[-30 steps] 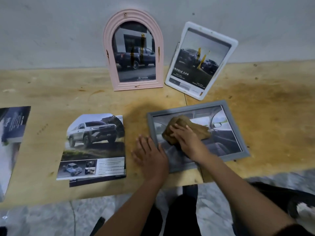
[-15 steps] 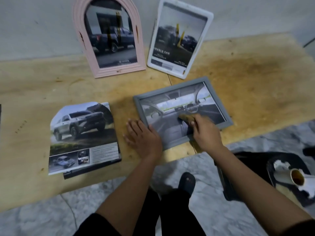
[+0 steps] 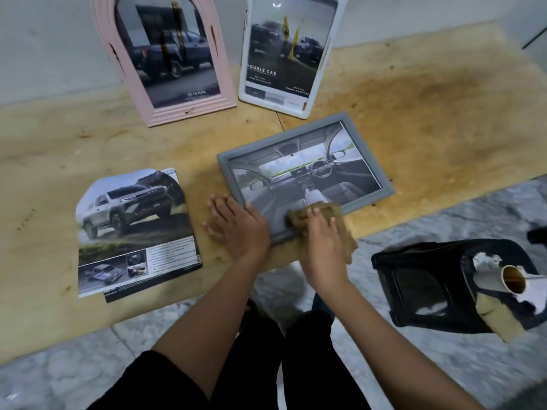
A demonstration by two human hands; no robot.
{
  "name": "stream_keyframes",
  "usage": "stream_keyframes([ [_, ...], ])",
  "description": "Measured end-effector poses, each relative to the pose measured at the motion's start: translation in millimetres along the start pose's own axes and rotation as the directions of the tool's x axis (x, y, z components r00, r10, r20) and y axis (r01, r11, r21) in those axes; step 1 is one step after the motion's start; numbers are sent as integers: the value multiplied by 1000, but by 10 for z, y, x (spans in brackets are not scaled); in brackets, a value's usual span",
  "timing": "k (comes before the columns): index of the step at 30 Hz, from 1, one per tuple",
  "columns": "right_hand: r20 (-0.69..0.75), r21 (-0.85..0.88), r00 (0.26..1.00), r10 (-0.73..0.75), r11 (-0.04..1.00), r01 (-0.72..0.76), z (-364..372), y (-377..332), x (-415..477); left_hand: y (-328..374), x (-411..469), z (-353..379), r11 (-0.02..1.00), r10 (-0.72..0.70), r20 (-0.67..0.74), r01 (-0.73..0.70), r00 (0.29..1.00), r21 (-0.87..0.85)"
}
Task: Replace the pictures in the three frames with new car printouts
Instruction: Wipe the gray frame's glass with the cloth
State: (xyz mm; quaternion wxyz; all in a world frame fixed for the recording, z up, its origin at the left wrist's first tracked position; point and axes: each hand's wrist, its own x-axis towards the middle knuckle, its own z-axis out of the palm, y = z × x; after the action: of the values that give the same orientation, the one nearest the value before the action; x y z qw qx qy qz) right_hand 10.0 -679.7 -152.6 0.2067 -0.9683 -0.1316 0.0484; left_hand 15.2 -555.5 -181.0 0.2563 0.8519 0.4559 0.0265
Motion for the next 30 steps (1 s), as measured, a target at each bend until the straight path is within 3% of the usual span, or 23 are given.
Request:
stream_keyframes([
  [2, -42, 109, 996, -73, 991, 77, 64, -82, -88, -5, 0, -15, 1000, 3, 14, -3, 1000, 1],
  [8, 107, 328, 968, -226, 927, 180, 9, 128, -148, -31, 45, -94, 999, 16, 135, -20, 991, 29],
  [11, 259, 426, 840, -478, 837, 345, -132, 263, -203, -35, 73, -132, 999, 12, 200, -18, 980, 28],
  [13, 387, 396, 773, -503, 847, 354, -195, 391, -283, -46, 79, -141, 1000, 16, 218, -22, 976, 22],
  [15, 371, 454, 867, -332, 879, 143, -286, 472, -336, -60, 79, -133, 999, 27, 218, -33, 976, 24],
  [17, 205, 646, 976, -70, 759, -81, -416, 483, -292, -66, 76, -129, 999, 30, 212, -35, 977, 23],
  [18, 129, 732, 988, 82, 665, -151, -482, 493, -240, -68, 73, -129, 999, 29, 208, -34, 978, 22],
  [20, 102, 848, 931, 350, 459, -265, -595, 554, -117, -69, 71, -125, 999, 34, 196, -39, 980, 24],
  [22, 106, 873, 872, 477, 375, -311, -689, 613, -17, -70, 66, -121, 998, 40, 187, -47, 981, 29],
  [23, 69, 846, 869, 490, 432, -311, -730, 620, 21, -71, 62, -117, 998, 42, 182, -48, 982, 29],
  [25, -67, 690, 919, 389, 683, -239, -796, 623, 104, -77, 54, -98, 998, 42, 165, -48, 985, 30],
  [27, -142, 259, 977, 157, 959, -116, -811, 602, 216, -84, 45, -74, 998, 46, 143, -52, 989, 34],
  [28, -103, 39, 993, 56, 998, -52, -788, 566, 270, -86, 42, -63, 998, 49, 132, -54, 990, 36],
  [30, 25, -176, 998, -54, 983, 57, -717, 482, 346, -86, 38, -52, 998, 50, 114, -55, 992, 40],
])
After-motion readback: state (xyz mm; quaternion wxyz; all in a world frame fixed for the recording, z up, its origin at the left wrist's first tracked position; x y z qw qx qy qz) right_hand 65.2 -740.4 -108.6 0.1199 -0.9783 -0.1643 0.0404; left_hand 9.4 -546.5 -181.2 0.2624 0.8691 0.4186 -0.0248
